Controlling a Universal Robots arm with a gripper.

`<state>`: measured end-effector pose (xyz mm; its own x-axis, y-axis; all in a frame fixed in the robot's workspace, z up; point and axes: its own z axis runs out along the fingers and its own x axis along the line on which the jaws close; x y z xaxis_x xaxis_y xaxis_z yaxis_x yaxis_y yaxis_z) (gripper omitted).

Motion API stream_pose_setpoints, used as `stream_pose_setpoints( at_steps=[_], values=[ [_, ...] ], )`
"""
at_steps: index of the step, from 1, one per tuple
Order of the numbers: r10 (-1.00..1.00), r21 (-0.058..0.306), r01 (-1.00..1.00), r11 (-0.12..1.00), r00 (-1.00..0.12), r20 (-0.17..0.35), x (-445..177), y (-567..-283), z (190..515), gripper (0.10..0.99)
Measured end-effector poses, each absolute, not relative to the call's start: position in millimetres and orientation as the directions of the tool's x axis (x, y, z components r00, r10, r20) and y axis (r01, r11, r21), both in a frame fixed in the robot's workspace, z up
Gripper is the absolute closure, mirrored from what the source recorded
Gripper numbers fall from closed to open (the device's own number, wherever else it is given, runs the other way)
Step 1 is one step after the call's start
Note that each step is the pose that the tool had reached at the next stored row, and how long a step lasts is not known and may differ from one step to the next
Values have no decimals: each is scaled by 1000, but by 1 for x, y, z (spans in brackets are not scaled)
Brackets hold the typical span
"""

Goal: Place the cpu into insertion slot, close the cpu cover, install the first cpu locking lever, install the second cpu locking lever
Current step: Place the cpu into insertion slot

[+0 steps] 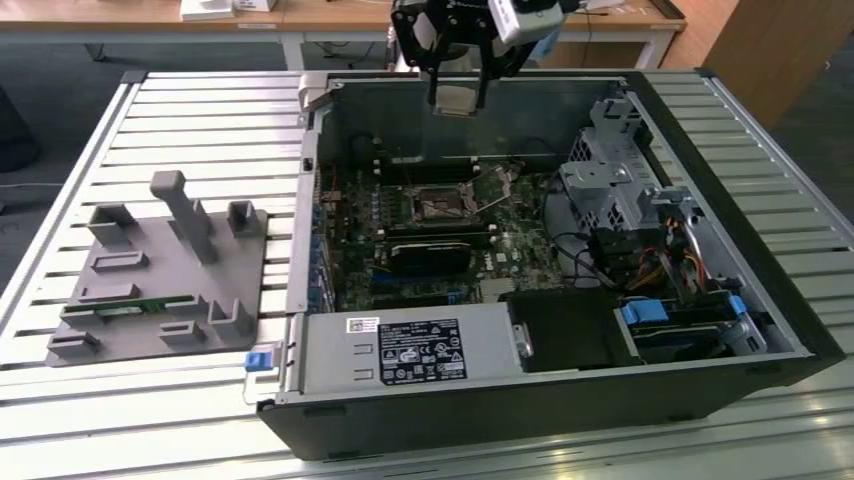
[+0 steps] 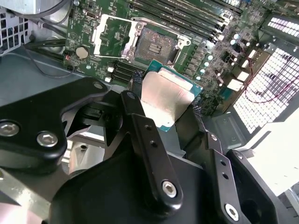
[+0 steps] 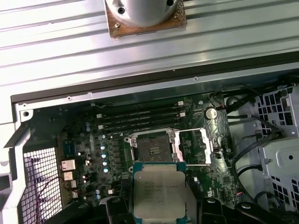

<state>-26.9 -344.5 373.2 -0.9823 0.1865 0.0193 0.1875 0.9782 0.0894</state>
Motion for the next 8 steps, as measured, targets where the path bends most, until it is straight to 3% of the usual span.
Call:
stream_pose_setpoints(
  at_steps=[8],
  values=[
    [233,89,234,968,-972,19,-27,-345,373,549]
  ],
)
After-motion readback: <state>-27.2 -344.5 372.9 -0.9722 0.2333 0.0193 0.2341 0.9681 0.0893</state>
